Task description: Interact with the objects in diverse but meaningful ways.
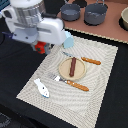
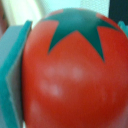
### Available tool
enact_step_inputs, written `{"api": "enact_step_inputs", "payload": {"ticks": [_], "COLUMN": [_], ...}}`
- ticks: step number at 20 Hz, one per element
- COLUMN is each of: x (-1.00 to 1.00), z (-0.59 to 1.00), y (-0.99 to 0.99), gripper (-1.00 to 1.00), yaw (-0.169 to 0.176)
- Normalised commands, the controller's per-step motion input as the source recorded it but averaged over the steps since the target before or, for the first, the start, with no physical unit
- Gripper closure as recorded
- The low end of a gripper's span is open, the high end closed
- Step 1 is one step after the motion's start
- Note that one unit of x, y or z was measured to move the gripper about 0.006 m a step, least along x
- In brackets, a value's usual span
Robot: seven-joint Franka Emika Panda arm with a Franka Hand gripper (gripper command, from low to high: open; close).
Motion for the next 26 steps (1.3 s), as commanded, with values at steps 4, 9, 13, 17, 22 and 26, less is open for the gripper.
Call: {"api": "enact_step_inputs", "payload": {"ticks": [4, 9, 13, 17, 22, 26], "x": [0.91, 0.91, 0.92, 0.92, 0.91, 0.91], "z": [0.22, 0.14, 0.09, 0.01, -0.04, -0.06], "y": [0.41, 0.41, 0.41, 0.41, 0.42, 0.43], "gripper": [1.0, 1.0, 1.0, 1.0, 1.0, 1.0], "yaw": [0.0, 0.0, 0.0, 0.0, 0.0, 0.0]}}
